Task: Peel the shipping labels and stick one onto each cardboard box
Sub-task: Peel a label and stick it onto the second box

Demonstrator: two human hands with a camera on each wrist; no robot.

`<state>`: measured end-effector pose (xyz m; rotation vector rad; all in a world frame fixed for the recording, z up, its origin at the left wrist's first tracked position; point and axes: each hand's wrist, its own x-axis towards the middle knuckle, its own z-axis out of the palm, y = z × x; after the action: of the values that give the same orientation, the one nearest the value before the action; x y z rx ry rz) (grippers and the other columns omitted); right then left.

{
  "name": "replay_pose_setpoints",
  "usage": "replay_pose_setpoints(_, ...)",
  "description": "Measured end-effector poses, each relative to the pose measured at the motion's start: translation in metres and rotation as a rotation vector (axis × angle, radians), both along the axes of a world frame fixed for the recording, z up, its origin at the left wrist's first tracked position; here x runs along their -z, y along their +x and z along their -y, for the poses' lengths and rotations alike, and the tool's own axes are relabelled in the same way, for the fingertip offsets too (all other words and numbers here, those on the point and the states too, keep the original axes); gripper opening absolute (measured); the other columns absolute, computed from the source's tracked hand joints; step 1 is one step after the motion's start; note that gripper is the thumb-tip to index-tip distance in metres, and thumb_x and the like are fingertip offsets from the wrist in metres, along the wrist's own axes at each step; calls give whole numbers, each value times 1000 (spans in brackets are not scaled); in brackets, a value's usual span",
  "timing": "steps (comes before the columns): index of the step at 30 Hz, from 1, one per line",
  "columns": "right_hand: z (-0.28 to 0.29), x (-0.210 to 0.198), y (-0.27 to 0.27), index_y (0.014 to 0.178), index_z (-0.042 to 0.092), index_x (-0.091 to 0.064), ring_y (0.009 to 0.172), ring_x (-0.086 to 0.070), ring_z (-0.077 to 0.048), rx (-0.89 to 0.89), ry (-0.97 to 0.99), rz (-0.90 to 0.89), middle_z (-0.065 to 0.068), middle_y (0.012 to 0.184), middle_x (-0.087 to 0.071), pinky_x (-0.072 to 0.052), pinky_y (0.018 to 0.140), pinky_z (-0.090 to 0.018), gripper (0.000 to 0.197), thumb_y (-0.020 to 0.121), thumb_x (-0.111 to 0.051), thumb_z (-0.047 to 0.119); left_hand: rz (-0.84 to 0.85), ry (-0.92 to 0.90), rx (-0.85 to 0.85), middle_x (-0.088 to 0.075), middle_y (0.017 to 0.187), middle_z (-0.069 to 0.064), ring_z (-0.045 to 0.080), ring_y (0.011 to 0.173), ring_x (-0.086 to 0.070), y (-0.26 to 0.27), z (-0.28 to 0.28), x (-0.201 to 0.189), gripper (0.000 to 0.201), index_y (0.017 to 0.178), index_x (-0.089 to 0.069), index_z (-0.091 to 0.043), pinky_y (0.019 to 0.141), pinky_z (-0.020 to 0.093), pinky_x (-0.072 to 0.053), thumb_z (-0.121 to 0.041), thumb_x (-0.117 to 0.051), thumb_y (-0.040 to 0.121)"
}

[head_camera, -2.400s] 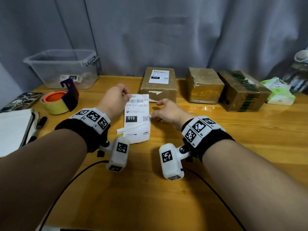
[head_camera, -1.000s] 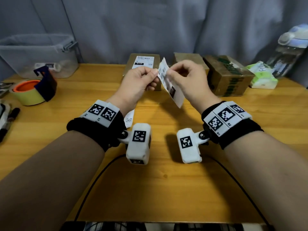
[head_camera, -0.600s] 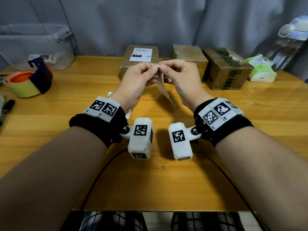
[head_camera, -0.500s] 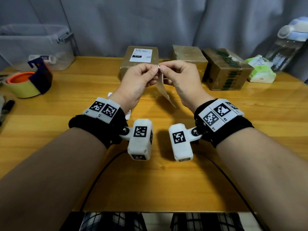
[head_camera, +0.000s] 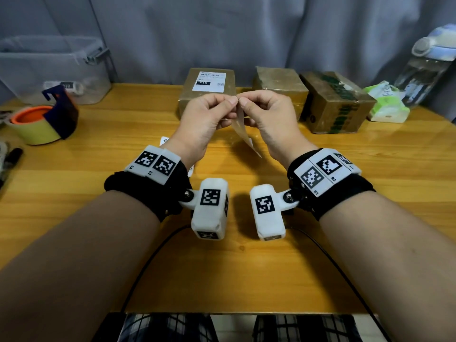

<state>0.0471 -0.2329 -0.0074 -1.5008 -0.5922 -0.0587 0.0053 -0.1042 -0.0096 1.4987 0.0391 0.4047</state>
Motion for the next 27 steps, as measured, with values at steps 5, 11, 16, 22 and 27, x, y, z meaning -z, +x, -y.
replay_pose_setpoints(5,0,0,0,98,1,-70,74,-66,0,5,-14,12,-1,84,-68,-49,62,-12,13,90,-59,3,-6,5,-1,-65,76,2,7,72,-60,-2,2,-2,9,87,-66,-11,68,18,-51,-12,-58,90)
replay_pose_setpoints(11,-1,-1,-1,95,2,-70,70,-66,2,8,-20,14,0,81,-68,-48,60,-11,12,90,-59,3,-21,0,-16,-63,73,2,6,70,-59,-3,3,-4,11,81,-66,-13,67,18,-51,-12,-59,89)
replay_pose_setpoints(16,-1,-2,-4,96,1,-69,68,-66,2,-14,-29,2,-1,81,-68,-48,60,-10,12,90,-59,3,-26,14,-36,-61,71,1,6,67,-57,-4,4,-6,13,80,-64,-11,63,16,-50,-9,-56,89)
replay_pose_setpoints(22,-1,-3,-6,93,5,-70,75,-68,-8,-54,-37,-41,-4,83,-70,-52,64,-17,9,89,-64,9,-19,69,-34,-59,69,2,9,65,-55,-6,4,-7,16,75,-61,-11,60,16,-48,-6,-54,89)
replay_pose_setpoints(27,0,-4,-7,86,7,-70,64,-65,-2,-41,-29,-58,-2,75,-68,-50,60,-15,7,88,-64,10,5,128,-16,-60,68,1,7,65,-55,-7,3,-7,17,74,-60,-12,63,16,-48,-6,-55,89)
